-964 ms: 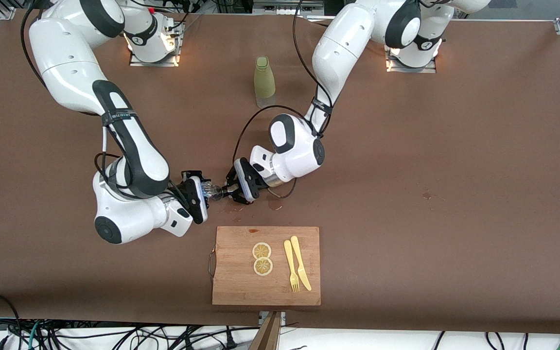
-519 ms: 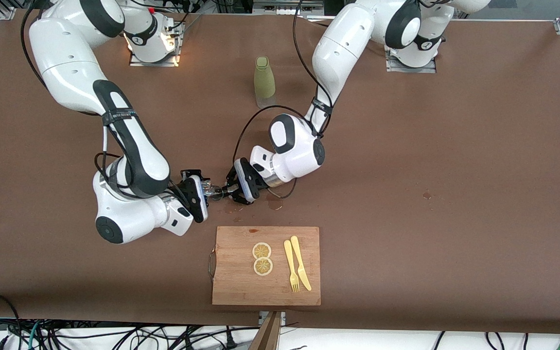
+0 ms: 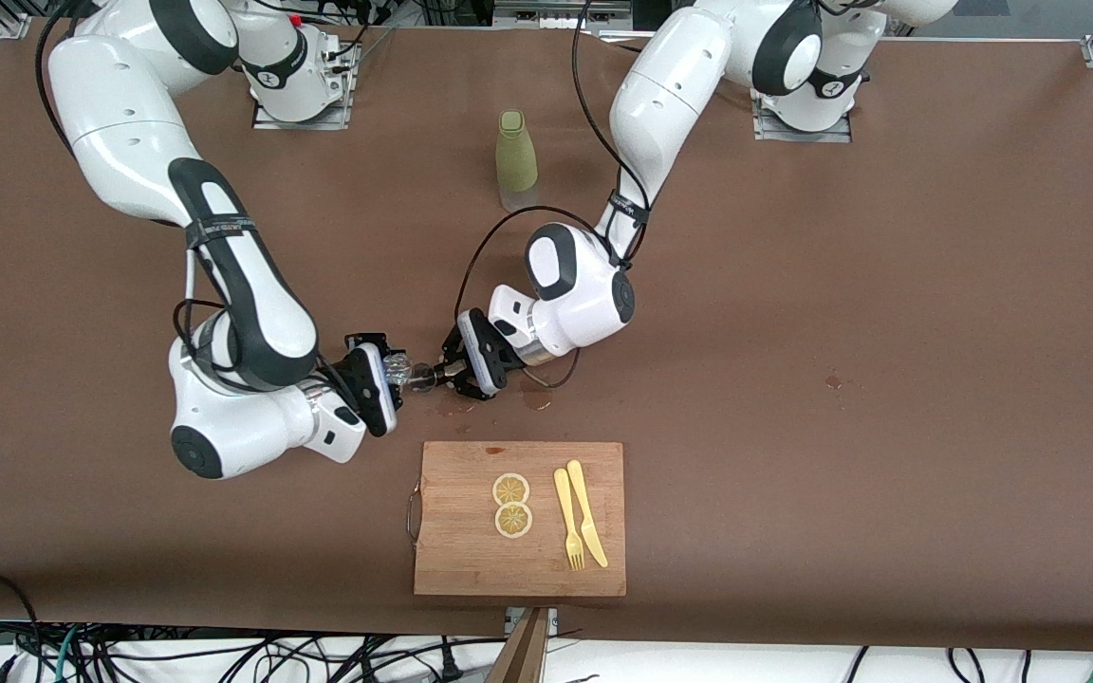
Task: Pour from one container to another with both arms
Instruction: 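Tilt the glass cup with the right gripper, pouring into the jigger, then lower the cup with the right gripper while the left gripper carries the jigger back, then set the jigger down and open the left gripper while the right gripper releases the cup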
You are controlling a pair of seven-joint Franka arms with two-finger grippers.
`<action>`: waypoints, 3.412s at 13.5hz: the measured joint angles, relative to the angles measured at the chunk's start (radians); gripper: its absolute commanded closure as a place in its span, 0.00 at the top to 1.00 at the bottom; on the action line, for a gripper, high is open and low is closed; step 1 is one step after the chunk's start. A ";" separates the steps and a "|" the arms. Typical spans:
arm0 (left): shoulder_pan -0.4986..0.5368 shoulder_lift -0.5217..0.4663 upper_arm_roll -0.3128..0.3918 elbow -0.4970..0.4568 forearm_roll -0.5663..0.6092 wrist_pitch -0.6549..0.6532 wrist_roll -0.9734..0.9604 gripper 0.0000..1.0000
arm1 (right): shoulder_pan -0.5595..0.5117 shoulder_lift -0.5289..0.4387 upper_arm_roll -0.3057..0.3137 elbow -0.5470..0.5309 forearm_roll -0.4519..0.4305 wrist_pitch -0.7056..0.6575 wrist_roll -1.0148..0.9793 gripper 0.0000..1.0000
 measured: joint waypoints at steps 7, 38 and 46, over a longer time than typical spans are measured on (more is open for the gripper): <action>0.021 0.000 0.003 0.016 -0.001 -0.002 0.025 0.00 | -0.105 0.008 -0.003 -0.005 0.153 -0.005 -0.122 0.37; 1.039 -0.151 -0.130 -0.283 0.759 -1.397 1.203 0.00 | -0.360 0.119 -0.202 -0.268 0.735 0.124 -0.932 0.50; 1.227 -0.129 -0.156 -0.267 0.944 -1.402 1.285 0.00 | -0.364 0.132 -0.236 -0.269 0.752 0.124 -0.937 1.00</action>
